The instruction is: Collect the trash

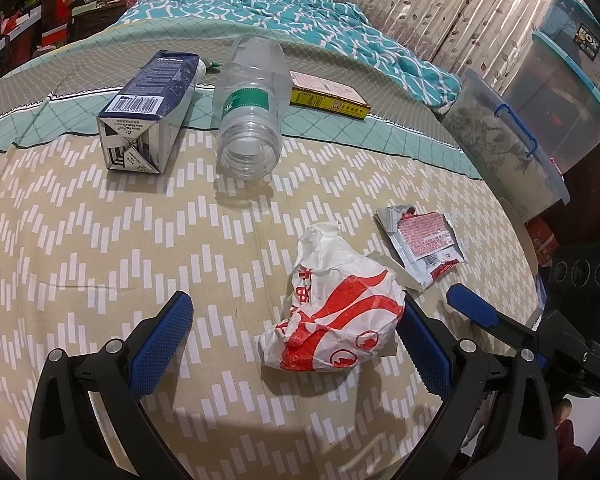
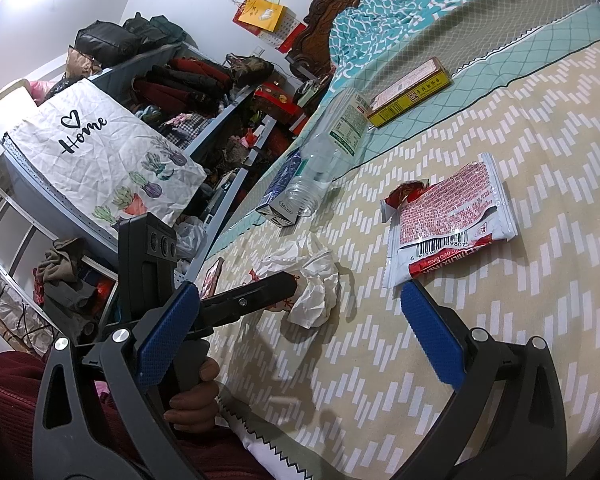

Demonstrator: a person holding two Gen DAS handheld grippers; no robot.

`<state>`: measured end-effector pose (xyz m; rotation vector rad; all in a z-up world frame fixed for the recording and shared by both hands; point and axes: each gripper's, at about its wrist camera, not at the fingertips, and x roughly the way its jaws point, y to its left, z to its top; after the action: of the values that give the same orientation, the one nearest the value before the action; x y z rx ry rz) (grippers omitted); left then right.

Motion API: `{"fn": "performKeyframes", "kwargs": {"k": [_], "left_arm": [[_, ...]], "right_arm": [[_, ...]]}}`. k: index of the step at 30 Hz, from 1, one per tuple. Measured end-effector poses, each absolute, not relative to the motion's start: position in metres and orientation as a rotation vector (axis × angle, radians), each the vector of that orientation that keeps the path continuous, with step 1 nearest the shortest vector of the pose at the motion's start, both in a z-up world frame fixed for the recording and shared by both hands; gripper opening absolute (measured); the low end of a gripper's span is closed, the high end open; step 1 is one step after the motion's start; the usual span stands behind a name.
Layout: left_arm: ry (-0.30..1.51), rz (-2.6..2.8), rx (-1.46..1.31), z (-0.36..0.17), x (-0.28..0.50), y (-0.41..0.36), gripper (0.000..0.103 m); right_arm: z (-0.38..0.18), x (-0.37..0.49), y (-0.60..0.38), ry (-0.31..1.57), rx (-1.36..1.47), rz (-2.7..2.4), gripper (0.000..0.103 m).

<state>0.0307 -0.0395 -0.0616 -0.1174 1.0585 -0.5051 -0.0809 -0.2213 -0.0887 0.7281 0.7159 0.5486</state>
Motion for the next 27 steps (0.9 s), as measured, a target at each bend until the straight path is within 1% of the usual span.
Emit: {"fn": "performKeyframes", "kwargs": {"k": [27], "left_arm": [[1.059,-0.512,-0.125,-0.0619,0.0301,-0.0366,0.095]], "right_arm": [[-0.0882,-0.081,-0.2177,0.717,0.723,0.546,0.1]]}}
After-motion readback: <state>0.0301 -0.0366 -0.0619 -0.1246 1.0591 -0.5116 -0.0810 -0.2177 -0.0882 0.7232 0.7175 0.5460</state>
